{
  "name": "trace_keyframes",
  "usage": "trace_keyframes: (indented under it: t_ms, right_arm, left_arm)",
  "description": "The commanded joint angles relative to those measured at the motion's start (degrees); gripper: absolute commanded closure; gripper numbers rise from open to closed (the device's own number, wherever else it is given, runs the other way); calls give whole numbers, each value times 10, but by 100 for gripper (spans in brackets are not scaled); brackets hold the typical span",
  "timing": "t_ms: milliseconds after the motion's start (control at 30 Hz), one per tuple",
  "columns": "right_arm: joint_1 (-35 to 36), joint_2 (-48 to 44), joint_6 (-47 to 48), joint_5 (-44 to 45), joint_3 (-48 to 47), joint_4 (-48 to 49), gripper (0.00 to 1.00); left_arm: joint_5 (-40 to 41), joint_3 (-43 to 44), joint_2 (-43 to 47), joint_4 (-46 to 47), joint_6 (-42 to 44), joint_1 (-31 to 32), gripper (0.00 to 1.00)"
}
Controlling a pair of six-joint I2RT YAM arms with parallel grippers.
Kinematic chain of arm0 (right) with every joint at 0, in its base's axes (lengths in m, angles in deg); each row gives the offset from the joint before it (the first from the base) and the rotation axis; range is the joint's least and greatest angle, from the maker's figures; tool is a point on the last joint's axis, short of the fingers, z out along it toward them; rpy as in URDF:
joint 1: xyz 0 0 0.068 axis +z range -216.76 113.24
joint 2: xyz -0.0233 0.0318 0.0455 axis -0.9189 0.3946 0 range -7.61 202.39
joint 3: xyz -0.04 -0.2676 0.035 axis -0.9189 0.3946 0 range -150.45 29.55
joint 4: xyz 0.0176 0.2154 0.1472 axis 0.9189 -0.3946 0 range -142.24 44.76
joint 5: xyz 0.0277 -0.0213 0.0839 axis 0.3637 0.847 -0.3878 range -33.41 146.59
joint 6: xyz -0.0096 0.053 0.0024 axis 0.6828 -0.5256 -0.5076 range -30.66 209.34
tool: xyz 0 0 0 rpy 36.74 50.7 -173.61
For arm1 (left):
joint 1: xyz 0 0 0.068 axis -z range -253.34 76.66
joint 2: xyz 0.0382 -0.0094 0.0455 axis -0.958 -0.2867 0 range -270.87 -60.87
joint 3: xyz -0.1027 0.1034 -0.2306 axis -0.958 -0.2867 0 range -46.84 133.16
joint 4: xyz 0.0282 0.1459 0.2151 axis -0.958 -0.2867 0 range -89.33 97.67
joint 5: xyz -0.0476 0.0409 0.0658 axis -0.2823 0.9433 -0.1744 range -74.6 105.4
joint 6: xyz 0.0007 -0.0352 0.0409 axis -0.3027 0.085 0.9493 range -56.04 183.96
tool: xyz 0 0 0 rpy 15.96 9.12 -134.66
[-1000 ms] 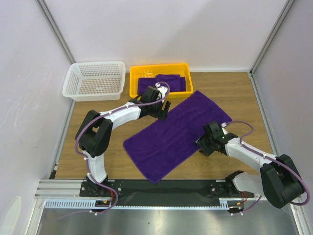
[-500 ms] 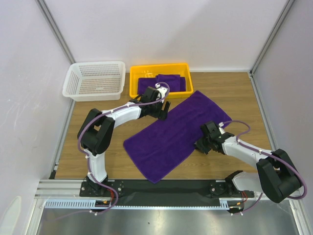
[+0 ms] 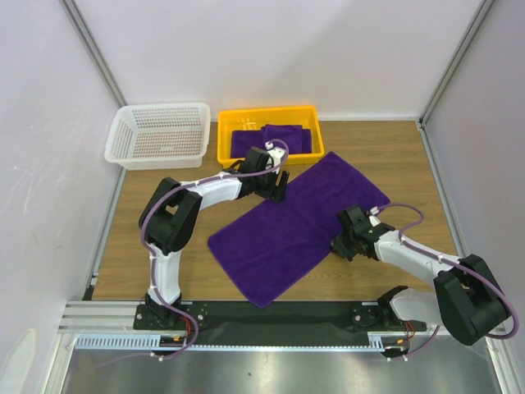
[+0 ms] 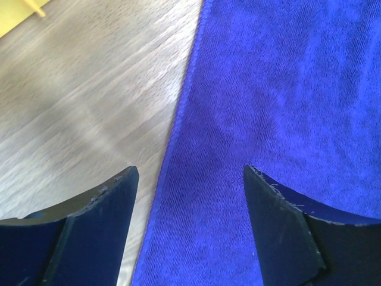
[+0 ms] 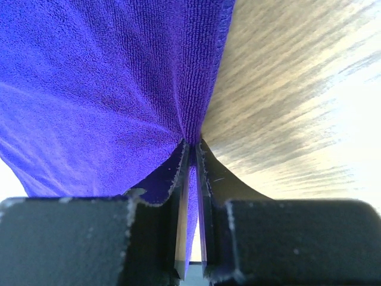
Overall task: Fold and stack the towels
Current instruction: Flatten out the crumpled towel, then fold the towel
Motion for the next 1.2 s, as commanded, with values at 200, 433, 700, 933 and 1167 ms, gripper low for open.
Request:
trace_keyframes:
  t_ms: [200,433,700,933,1167]
  right_arm:
    - [2,-11,5,24,9,-29,89]
    - [2,-8,10,18,9,-29,90]
    - [2,-9,12,18,10,-32,92]
    - [2,-7,11,17,10,-32,94]
    - [2,-12,10,19,11,-39,98]
  left_arm:
    - [-20,38,-29,40,-1,1,27]
    - [-17,62,-52,37,-3,3,30]
    - [-23,72,-58,21,10,9,45]
    - [-28,67,-66,21,17,11,59]
    - [-16,70,-69,29,14,10,76]
